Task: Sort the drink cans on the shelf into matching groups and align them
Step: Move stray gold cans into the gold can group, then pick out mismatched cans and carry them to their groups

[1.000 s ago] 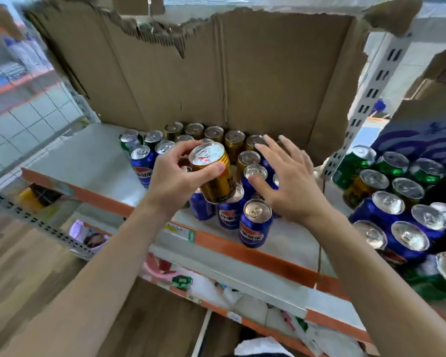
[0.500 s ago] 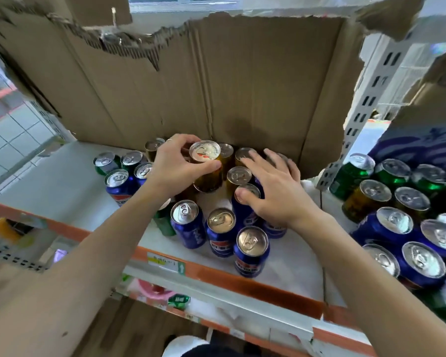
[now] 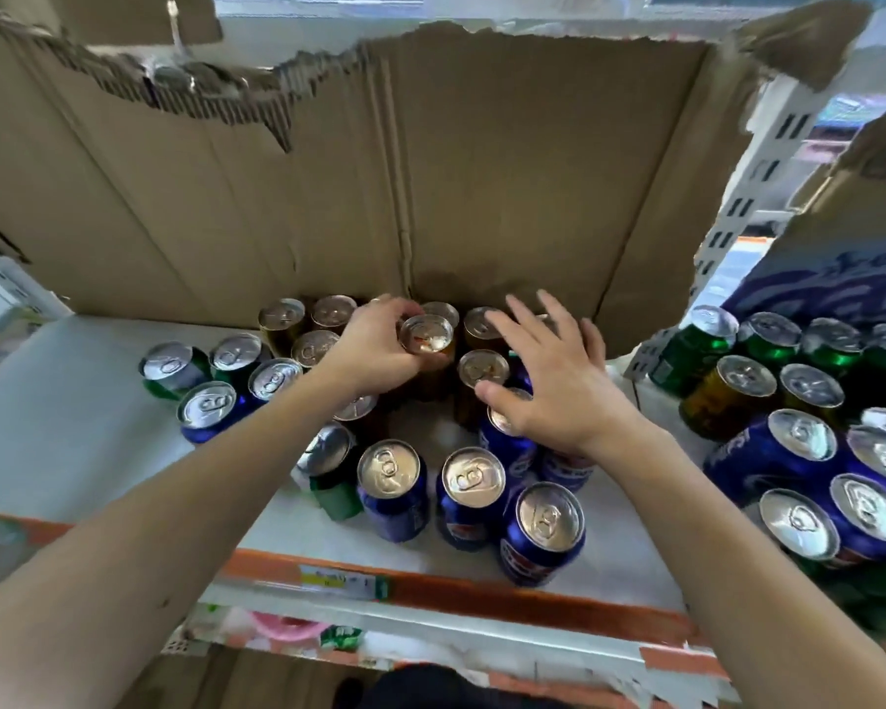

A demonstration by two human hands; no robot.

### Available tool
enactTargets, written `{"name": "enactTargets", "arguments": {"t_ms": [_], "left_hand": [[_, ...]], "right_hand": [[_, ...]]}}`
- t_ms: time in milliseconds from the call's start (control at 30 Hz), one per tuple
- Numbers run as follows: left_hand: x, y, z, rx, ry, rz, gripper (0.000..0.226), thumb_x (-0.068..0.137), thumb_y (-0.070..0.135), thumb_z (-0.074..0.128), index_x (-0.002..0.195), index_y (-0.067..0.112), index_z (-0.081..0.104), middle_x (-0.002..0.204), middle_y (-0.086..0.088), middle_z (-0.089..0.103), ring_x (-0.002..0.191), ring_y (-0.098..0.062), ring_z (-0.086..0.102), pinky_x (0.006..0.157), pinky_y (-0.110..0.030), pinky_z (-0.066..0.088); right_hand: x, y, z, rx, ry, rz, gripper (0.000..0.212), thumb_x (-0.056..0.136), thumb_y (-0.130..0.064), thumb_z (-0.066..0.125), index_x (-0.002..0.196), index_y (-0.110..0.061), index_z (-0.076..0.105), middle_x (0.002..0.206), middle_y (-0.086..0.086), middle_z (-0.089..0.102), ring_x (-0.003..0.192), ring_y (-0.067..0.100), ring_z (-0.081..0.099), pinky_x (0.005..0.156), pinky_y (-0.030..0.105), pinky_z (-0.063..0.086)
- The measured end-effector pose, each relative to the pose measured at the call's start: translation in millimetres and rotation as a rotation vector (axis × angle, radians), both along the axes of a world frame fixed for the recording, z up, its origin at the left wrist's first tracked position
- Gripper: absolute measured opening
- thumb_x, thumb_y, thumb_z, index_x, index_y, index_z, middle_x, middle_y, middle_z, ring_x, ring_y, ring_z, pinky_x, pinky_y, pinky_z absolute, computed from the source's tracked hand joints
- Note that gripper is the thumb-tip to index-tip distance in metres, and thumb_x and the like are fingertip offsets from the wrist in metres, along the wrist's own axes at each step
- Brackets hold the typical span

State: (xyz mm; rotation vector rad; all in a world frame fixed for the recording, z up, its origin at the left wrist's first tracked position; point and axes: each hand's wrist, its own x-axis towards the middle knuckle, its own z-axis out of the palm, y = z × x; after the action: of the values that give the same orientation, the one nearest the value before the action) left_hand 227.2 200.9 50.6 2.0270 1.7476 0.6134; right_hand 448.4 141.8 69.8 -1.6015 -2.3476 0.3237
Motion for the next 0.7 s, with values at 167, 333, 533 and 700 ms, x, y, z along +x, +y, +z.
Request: {"name": "enactTargets", "arguments": {"t_ms": [167, 333, 533, 700], "left_hand": [[-1.9, 4.3, -18.4, 0.005, 0.343, -0.099, 0.077, 0.072, 0.063, 0.071, 0.135, 0.023, 0.053, 0.135, -0.009, 0.056, 0.132, -0.029, 0.043, 0.11, -0.044, 0.032], [0.4, 5.2, -22.7, -0.008, 0.439, -0.153, 0.077, 0.078, 0.059, 0.069, 0.14, 0.019, 0.046, 0.149, -0.009, 0.041, 0.143, -0.029, 0.024, 0.117, -0.049, 0.019], [-11.2, -7.6, -9.2, -0.023, 0.439, -0.2, 0.077, 0.088, 0.05, 0.061, 0.15, 0.016, 0.03, 0.159, -0.007, 0.026, 0.146, -0.028, 0.014, 0.118, -0.054, 0.01], [-54.3, -35.9, 10.0, 0.093, 0.295, -0.058, 0.072, 0.089, 0.045, 0.059, 0.151, 0.021, 0.029, 0.153, -0.002, 0.036, 0.143, -0.025, 0.02, 0.118, -0.047, 0.01]], "right_hand": [[-11.0, 0.5, -4.9, -0.036, -0.055, -0.033, 0.076, 0.091, -0.061, 0.049, 0.155, -0.035, 0.018, 0.165, -0.009, 0.01, 0.151, 0.012, -0.01, 0.118, 0.05, -0.009], [-18.5, -3.6, -7.9, -0.106, -0.102, -0.042, 0.081, 0.09, -0.06, 0.052, 0.156, -0.037, 0.01, 0.165, -0.013, 0.004, 0.15, 0.009, -0.012, 0.119, 0.053, -0.009], [-39.1, -2.3, -1.3, -0.152, -0.113, -0.005, 0.082, 0.091, -0.058, 0.053, 0.156, -0.037, 0.007, 0.165, -0.015, 0.004, 0.15, 0.008, -0.013, 0.119, 0.053, -0.01], [-74.9, -0.1, 0.4, -0.122, -0.081, 0.094, 0.08, 0.092, -0.055, 0.054, 0.156, -0.036, 0.011, 0.164, -0.015, 0.009, 0.15, 0.009, -0.007, 0.119, 0.054, -0.008]]}}
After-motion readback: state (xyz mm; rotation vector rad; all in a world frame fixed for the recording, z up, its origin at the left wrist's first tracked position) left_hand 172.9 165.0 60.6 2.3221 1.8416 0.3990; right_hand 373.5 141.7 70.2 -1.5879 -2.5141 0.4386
